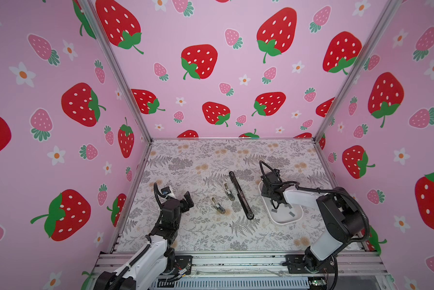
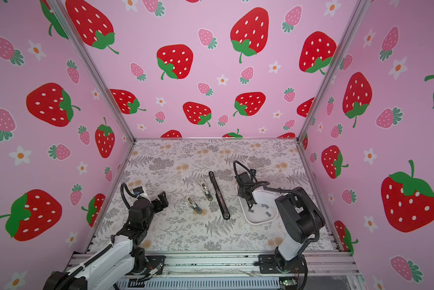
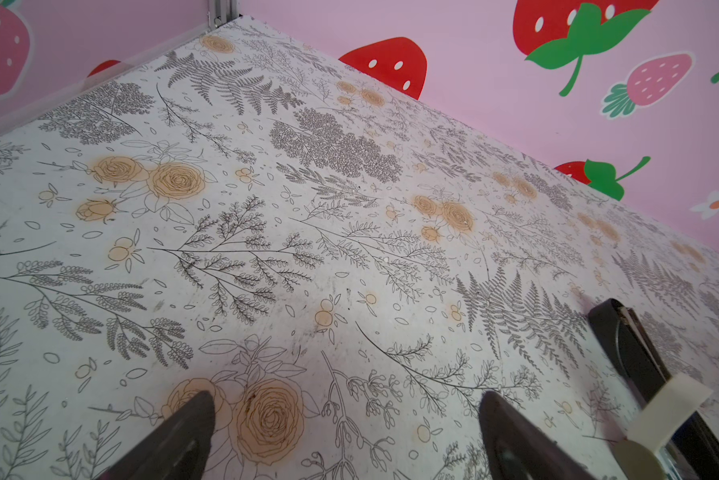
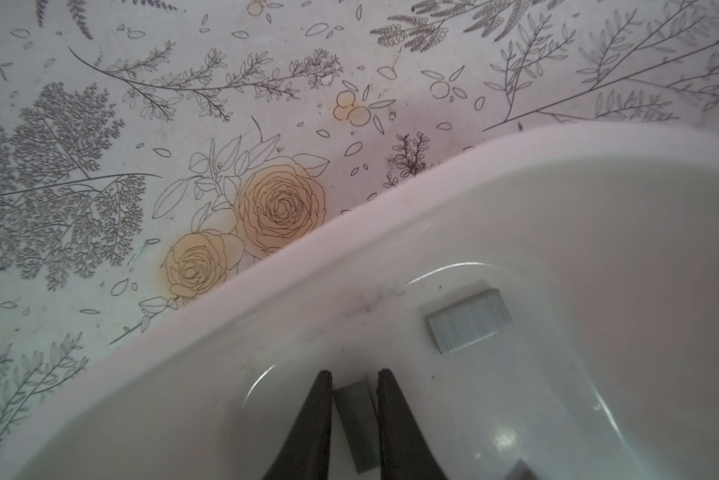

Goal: Load the staples into the stapler
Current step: 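Lower the right gripper into the tray and grasp a grey staple strip, then lift the staple strip and carry it toward the small white-capped stapler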

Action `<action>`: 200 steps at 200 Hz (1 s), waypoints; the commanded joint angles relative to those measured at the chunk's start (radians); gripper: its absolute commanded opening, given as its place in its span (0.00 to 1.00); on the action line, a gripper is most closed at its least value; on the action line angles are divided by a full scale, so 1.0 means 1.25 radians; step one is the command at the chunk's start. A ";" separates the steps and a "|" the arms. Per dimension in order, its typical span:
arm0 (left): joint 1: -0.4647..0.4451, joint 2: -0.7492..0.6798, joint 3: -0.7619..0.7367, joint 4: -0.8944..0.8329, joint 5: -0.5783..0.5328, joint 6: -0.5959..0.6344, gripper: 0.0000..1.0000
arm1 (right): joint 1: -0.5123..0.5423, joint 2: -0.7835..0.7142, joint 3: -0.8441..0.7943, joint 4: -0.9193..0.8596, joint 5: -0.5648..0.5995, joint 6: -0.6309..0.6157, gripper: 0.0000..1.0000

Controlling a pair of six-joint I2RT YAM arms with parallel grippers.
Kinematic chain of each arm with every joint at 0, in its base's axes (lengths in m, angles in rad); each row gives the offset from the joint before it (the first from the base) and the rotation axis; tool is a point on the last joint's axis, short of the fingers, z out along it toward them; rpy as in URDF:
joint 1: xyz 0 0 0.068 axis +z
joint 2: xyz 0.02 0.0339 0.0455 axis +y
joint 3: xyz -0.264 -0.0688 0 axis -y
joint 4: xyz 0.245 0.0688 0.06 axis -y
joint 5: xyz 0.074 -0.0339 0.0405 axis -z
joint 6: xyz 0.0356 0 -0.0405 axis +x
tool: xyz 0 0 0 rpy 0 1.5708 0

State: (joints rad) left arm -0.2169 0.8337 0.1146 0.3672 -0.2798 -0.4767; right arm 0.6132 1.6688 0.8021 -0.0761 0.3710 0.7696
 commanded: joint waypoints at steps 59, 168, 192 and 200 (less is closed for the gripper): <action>-0.002 0.001 0.033 -0.003 -0.017 -0.013 1.00 | -0.012 -0.022 -0.062 -0.023 0.032 0.030 0.19; -0.002 0.042 0.054 -0.005 -0.001 -0.005 1.00 | -0.050 -0.132 -0.103 0.082 0.010 -0.043 0.18; -0.003 0.067 0.068 -0.007 0.027 0.007 1.00 | -0.050 -0.190 -0.120 0.132 0.003 -0.092 0.18; -0.002 0.073 0.069 -0.002 0.044 0.013 1.00 | -0.050 -0.208 -0.132 0.156 -0.006 -0.110 0.18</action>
State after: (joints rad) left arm -0.2173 0.9031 0.1532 0.3603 -0.2676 -0.4725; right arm 0.5560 1.4818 0.6735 0.0319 0.3660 0.7071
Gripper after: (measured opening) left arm 0.995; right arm 0.185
